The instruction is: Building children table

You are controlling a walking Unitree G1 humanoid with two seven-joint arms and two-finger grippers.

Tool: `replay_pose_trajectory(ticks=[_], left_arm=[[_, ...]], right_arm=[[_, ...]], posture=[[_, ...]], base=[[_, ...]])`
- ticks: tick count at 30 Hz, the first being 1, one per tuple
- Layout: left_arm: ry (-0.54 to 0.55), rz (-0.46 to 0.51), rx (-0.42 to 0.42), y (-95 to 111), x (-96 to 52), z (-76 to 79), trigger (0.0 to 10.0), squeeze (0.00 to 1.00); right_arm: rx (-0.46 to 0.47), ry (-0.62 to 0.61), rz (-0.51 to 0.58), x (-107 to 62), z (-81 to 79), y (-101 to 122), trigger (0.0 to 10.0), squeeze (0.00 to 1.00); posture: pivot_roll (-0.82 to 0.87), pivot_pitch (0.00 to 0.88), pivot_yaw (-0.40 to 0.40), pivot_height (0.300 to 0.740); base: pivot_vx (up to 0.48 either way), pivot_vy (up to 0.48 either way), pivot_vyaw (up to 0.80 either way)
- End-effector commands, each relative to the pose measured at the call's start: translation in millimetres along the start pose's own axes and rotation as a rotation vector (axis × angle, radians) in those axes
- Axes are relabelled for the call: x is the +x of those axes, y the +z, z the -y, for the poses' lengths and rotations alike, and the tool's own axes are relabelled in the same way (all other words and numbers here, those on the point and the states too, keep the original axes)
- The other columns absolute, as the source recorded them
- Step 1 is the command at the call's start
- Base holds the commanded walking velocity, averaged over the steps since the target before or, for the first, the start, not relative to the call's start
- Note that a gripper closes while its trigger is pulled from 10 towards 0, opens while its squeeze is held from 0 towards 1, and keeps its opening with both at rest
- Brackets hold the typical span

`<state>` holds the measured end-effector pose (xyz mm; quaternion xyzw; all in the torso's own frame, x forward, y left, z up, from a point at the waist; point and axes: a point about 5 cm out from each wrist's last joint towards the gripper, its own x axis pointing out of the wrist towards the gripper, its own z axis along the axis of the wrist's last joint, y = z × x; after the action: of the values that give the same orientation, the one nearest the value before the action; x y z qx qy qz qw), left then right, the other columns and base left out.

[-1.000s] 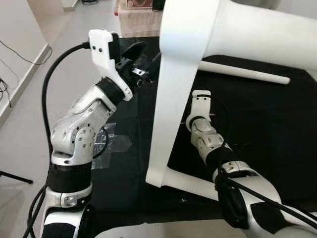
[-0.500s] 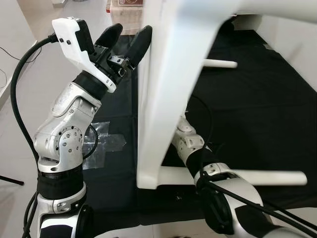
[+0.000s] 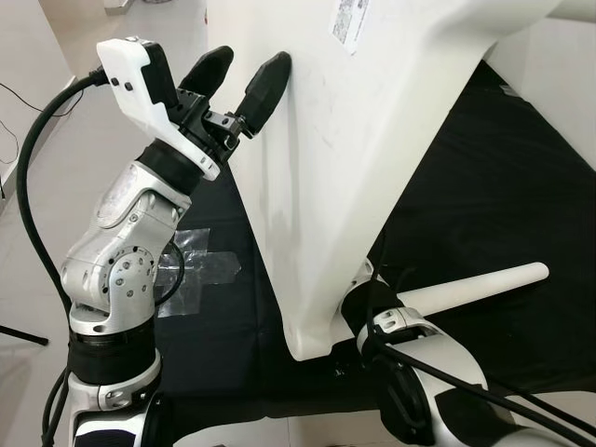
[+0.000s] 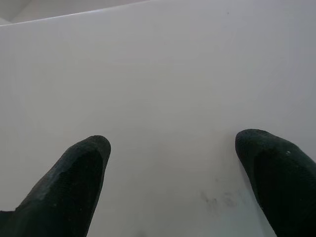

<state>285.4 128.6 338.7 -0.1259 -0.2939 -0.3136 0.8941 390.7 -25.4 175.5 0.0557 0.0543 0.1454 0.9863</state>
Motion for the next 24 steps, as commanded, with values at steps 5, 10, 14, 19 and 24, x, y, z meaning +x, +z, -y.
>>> replay_pose_trajectory(ticks=[5,10,14,19,24], left_arm=[[0.111,-0.318,0.078,-47,-25.5,-19.8,10.0,0.00],[0.276,-0.401,0.135,-58,-49.6,-41.8,10.0,0.00],[0.370,-0.428,0.195,-58,-61.7,-51.8,10.0,0.00],[0.553,-0.394,0.295,-42,-77.9,-73.9,10.0,0.00],[0.637,-0.413,0.352,-40,-94.8,-82.1,10.0,0.00]], right_arm=[[-0.049,0.120,0.003,-1.6,-32.4,-2,10.0,0.00],[-0.069,0.053,-0.010,-1.6,-6.4,-3,10.0,0.00],[-0.079,0.022,-0.010,-2.9,9.0,-3,10.0,0.00],[-0.132,-0.023,-0.024,-9.1,38.9,-4,10.0,0.00],[-0.173,-0.070,-0.040,-16.0,62.2,-5,10.0,0.00]], posture=[[0.12,0.171,-0.010,0.740],[0.12,0.168,-0.014,0.740],[0.12,0.166,-0.018,0.740],[0.11,0.163,-0.029,0.740],[0.10,0.162,-0.038,0.740]], base=[[0.000,0.000,0.00],[0.000,0.000,0.00],[0.000,0.000,0.00],[0.000,0.000,0.00],[0.000,0.000,0.00]])
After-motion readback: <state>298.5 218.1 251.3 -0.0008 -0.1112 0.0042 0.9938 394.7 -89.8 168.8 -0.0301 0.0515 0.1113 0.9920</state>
